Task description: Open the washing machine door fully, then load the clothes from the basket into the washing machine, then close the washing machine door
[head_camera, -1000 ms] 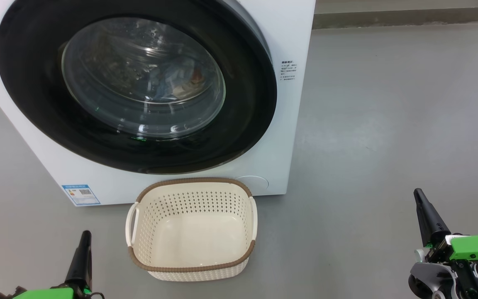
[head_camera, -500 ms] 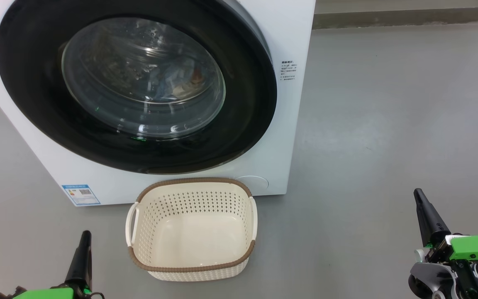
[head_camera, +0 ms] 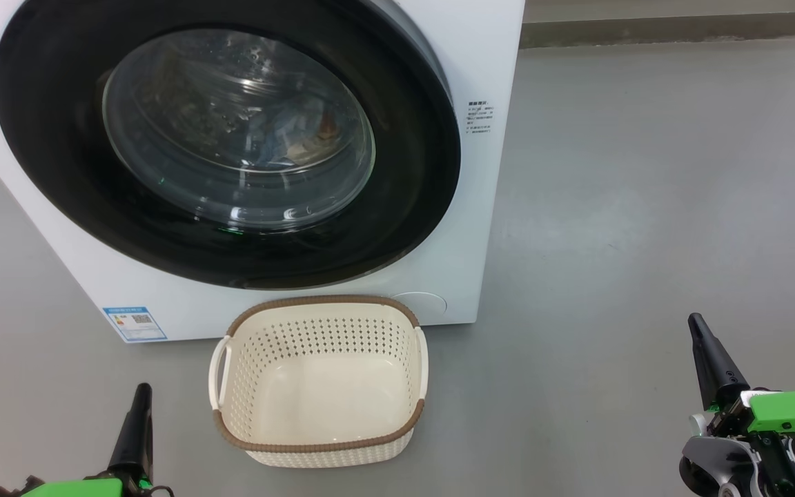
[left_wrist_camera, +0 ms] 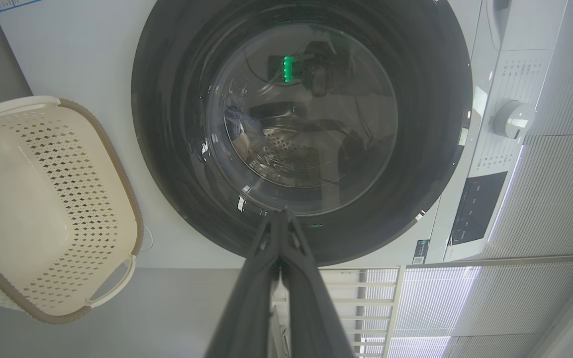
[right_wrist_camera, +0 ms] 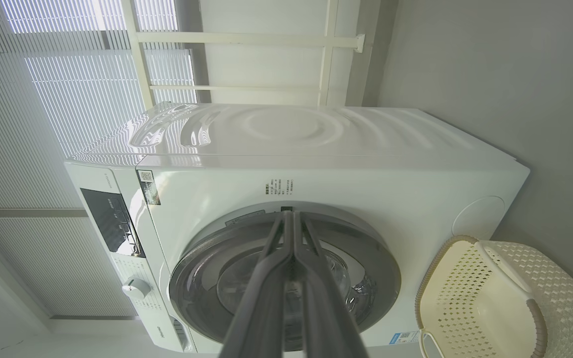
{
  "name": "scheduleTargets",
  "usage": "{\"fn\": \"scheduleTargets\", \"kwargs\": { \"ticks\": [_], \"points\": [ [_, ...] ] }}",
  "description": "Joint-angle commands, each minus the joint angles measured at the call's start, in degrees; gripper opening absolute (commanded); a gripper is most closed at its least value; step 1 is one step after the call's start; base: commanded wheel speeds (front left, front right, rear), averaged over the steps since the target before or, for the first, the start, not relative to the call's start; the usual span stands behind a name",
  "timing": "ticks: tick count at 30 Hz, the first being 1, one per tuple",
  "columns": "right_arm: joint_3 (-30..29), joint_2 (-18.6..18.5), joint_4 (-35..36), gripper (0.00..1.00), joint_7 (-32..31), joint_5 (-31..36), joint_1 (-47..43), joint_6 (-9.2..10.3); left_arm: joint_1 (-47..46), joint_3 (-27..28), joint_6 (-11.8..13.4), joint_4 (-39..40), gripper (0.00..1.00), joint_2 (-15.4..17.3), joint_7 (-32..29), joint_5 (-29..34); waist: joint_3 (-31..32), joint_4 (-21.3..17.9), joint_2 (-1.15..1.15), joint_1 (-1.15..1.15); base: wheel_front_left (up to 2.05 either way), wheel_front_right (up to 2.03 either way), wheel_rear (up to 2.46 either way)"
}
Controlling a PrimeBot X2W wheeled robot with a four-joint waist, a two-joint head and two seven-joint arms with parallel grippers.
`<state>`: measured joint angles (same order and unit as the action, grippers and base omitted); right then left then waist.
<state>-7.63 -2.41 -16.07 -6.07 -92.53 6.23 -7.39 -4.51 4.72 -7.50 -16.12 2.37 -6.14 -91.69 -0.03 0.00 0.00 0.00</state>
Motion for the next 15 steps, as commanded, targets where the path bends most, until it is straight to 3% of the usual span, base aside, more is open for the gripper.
{"fn": "scheduleTargets", "kwargs": {
  "ticks": [1, 15],
  "points": [
    [1.0, -0.5, 1.7, 0.00, -0.5, 0.4, 0.4, -0.10, -2.1, 1.9, 0.0, 1.8, 0.00, 0.5, -0.4, -0.4, 0.0, 0.0, 0.00, 0.00, 0.00, 0.00, 0.00],
    [1.0, -0.5, 1.7, 0.00, -0.5, 0.4, 0.4, -0.10, -2.1, 1.9, 0.0, 1.8, 0.00, 0.5, -0.4, -0.4, 0.0, 0.0, 0.00, 0.00, 0.00, 0.00, 0.00]
  ]
}}
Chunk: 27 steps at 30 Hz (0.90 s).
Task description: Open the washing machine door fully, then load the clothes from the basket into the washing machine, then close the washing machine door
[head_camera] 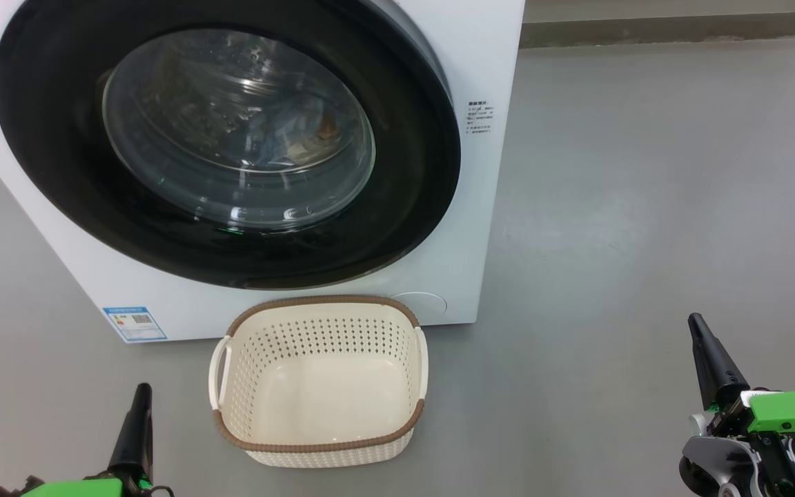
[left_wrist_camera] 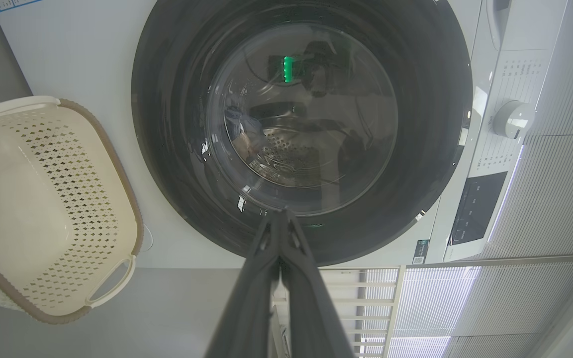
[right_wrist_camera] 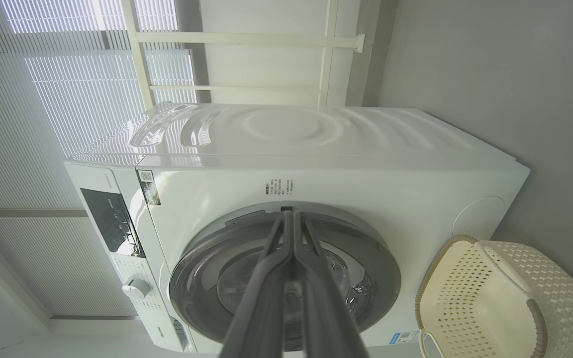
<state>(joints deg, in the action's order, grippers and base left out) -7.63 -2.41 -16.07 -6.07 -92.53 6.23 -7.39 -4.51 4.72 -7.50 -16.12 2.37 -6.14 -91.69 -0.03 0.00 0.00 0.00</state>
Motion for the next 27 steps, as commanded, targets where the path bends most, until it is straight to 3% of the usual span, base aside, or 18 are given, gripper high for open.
{"fn": "scheduleTargets", "kwargs": {
  "ticks": [1, 27],
  "points": [
    [1.0, -0.5, 1.7, 0.00, -0.5, 0.4, 0.4, -0.10, -2.1, 1.9, 0.0, 1.8, 0.00, 0.5, -0.4, -0.4, 0.0, 0.0, 0.00, 0.00, 0.00, 0.00, 0.00],
    [1.0, -0.5, 1.7, 0.00, -0.5, 0.4, 0.4, -0.10, -2.1, 1.9, 0.0, 1.8, 0.00, 0.5, -0.4, -0.4, 0.0, 0.0, 0.00, 0.00, 0.00, 0.00, 0.00]
  ]
}}
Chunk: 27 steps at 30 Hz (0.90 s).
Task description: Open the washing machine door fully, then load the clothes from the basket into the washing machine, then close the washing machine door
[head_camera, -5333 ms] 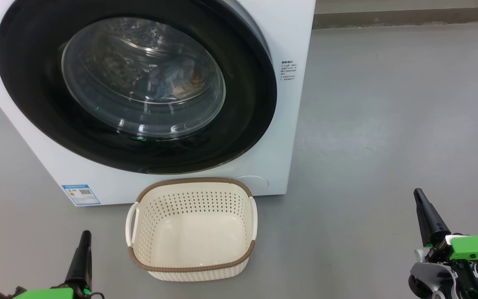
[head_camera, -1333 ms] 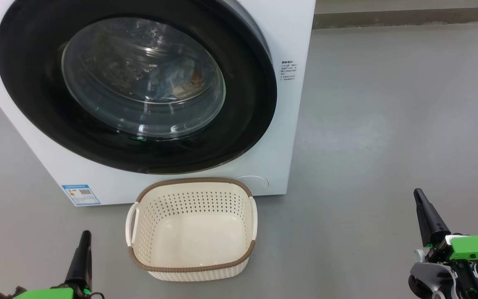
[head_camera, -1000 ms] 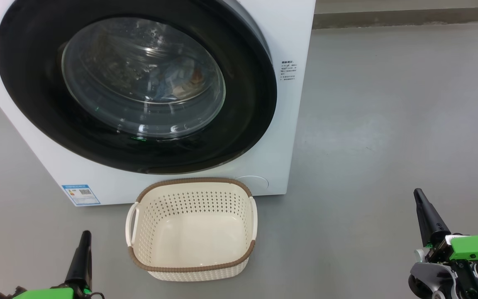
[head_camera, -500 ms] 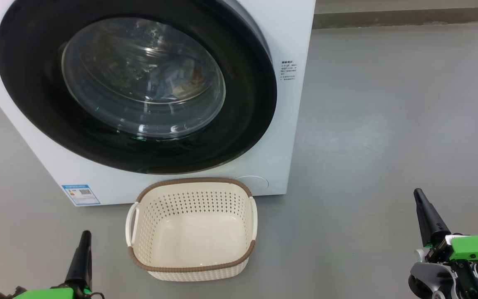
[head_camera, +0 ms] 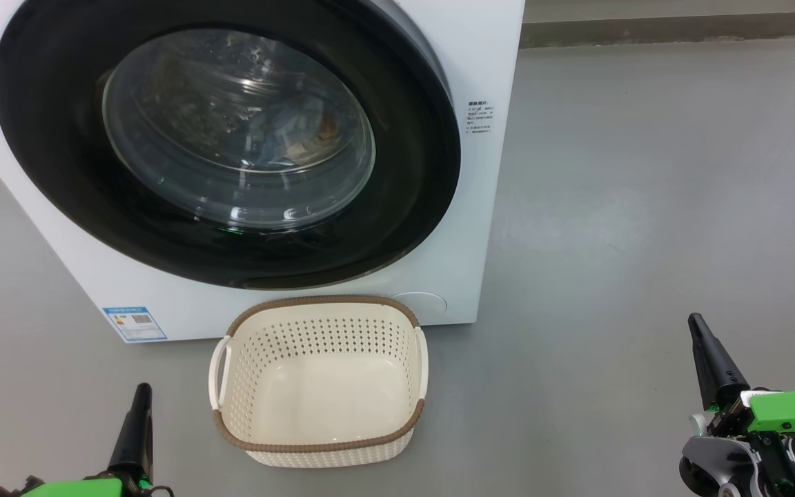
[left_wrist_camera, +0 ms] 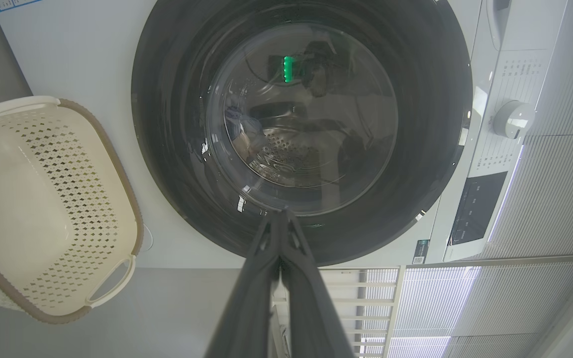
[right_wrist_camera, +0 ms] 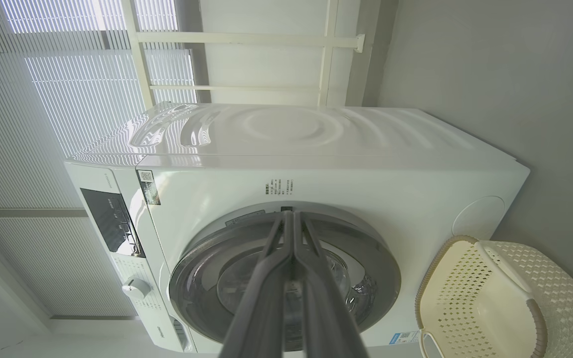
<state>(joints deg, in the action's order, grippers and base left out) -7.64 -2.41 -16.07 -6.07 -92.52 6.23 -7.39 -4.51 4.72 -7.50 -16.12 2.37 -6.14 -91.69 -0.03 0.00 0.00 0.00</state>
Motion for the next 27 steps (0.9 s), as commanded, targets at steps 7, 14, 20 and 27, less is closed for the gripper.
{"fn": "scheduleTargets", "kwargs": {
  "ticks": [7, 14, 20, 27],
  "points": [
    [1.0, -0.5, 1.7, 0.00, -0.5, 0.4, 0.4, -0.10, -2.1, 1.9, 0.0, 1.8, 0.00, 0.5, -0.4, -0.4, 0.0, 0.0, 0.00, 0.00, 0.00, 0.00, 0.00],
    [1.0, -0.5, 1.7, 0.00, -0.5, 0.4, 0.4, -0.10, -2.1, 1.9, 0.0, 1.8, 0.00, 0.5, -0.4, -0.4, 0.0, 0.0, 0.00, 0.00, 0.00, 0.00, 0.00],
    [1.0, -0.5, 1.7, 0.00, -0.5, 0.4, 0.4, -0.10, -2.1, 1.9, 0.0, 1.8, 0.00, 0.5, -0.4, -0.4, 0.0, 0.0, 0.00, 0.00, 0.00, 0.00, 0.00],
    [1.0, -0.5, 1.7, 0.00, -0.5, 0.4, 0.4, -0.10, -2.1, 1.9, 0.0, 1.8, 0.00, 0.5, -0.4, -0.4, 0.0, 0.0, 0.00, 0.00, 0.00, 0.00, 0.00]
  ]
}}
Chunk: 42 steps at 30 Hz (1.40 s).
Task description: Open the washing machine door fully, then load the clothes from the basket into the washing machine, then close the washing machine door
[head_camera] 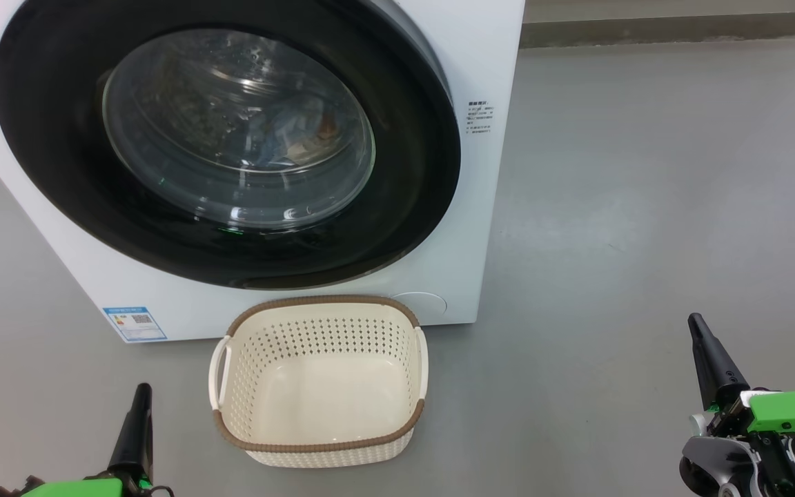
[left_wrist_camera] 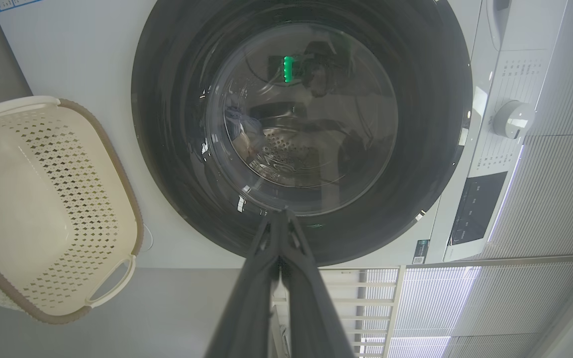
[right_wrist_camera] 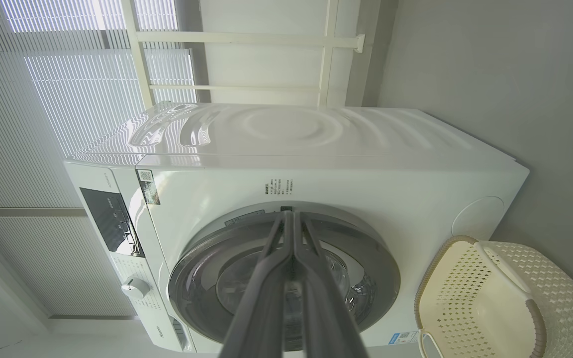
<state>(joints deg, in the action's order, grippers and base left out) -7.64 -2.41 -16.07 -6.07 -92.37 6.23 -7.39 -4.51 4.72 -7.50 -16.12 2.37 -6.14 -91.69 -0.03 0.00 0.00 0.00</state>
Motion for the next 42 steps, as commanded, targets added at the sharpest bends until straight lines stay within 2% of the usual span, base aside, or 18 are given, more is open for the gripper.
{"fn": "scheduleTargets", "kwargs": {
  "ticks": [1, 42],
  "points": [
    [1.0, -0.5, 1.7, 0.00, -0.5, 0.3, 0.4, -0.10, -2.1, 1.9, 0.0, 1.8, 0.00, 0.5, -0.4, -0.4, 0.0, 0.0, 0.00, 0.00, 0.00, 0.00, 0.00],
    [1.0, -0.5, 1.7, 0.00, -0.5, 0.3, 0.4, -0.10, -2.1, 1.9, 0.0, 1.8, 0.00, 0.5, -0.4, -0.4, 0.0, 0.0, 0.00, 0.00, 0.00, 0.00, 0.00]
  ]
}}
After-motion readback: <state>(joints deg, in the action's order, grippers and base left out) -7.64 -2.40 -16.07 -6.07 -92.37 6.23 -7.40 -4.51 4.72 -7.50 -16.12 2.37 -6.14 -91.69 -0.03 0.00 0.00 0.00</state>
